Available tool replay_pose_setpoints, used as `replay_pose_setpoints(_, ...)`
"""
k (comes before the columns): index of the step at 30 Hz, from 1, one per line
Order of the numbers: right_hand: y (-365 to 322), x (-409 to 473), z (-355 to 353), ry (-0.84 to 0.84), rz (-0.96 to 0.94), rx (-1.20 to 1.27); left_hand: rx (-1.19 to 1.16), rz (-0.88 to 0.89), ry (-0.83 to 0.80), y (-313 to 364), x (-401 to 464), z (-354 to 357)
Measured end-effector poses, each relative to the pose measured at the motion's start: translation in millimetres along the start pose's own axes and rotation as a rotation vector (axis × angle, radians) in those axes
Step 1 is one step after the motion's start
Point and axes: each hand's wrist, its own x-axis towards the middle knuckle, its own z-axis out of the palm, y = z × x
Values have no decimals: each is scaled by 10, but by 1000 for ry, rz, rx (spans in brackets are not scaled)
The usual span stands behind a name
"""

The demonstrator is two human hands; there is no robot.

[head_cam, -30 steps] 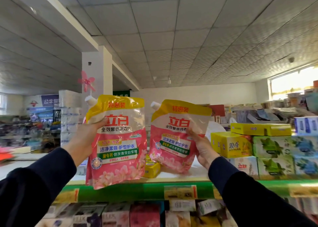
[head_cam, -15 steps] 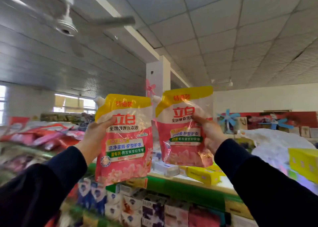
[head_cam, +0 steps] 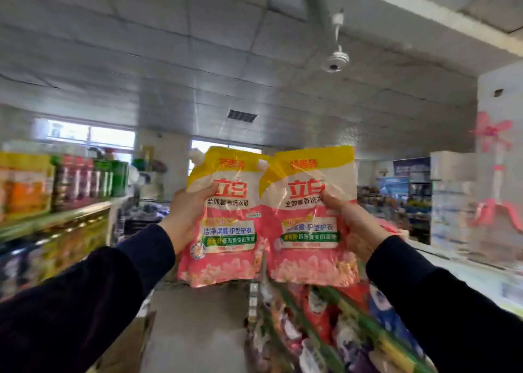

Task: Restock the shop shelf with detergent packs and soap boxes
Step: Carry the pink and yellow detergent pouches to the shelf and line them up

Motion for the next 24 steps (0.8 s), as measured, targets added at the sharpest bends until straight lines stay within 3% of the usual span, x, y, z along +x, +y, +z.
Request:
replay_pose_setpoints(12, 666, 23, 3732, -602, 134, 265, 289, 198, 528, 1343, -541, -3066)
replay_pose_setpoints(24, 789, -173, 6020, -1009, 228, 443, 426, 362, 918, 2400, -1190, -4711)
